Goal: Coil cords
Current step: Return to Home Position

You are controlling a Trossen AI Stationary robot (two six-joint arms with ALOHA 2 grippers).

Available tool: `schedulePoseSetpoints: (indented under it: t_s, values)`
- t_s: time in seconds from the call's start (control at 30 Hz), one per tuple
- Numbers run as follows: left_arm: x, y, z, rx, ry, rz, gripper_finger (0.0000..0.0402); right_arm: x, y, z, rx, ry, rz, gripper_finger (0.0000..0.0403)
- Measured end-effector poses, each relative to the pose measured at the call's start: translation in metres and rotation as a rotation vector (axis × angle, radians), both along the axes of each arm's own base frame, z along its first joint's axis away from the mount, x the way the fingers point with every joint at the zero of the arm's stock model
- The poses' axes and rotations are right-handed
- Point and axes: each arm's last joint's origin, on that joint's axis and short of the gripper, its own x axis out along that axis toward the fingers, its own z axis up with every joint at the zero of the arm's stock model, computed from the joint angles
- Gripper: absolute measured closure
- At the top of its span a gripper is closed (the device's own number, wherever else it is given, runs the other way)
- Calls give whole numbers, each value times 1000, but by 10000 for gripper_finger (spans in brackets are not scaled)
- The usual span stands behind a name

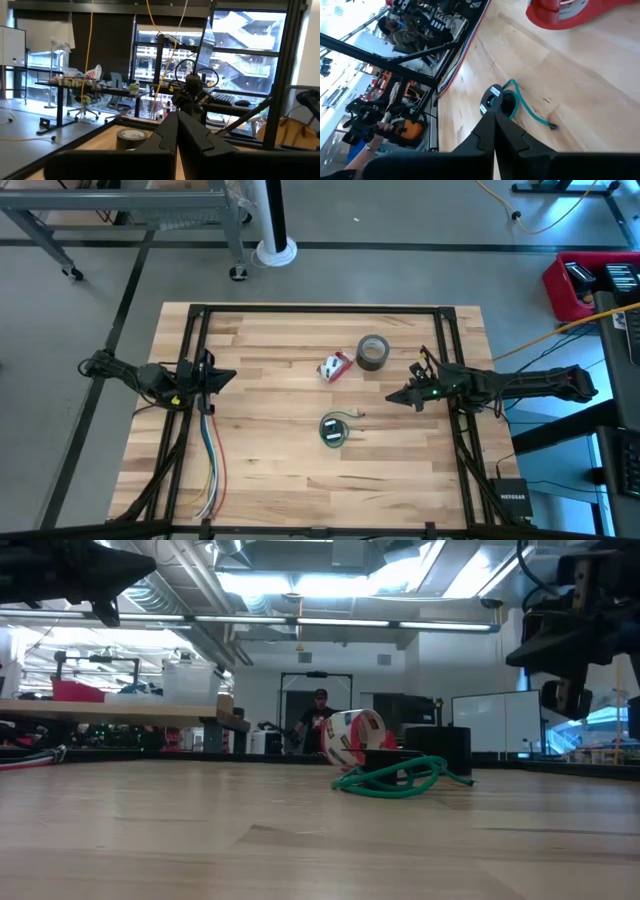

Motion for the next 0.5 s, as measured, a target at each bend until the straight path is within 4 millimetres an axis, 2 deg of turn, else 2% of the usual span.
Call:
schedulePoseSetpoints:
  t_s: [0.5]
  values:
    - [0,0,0,-1,2,-1,401,1,-2,3,7,-34,-79,397]
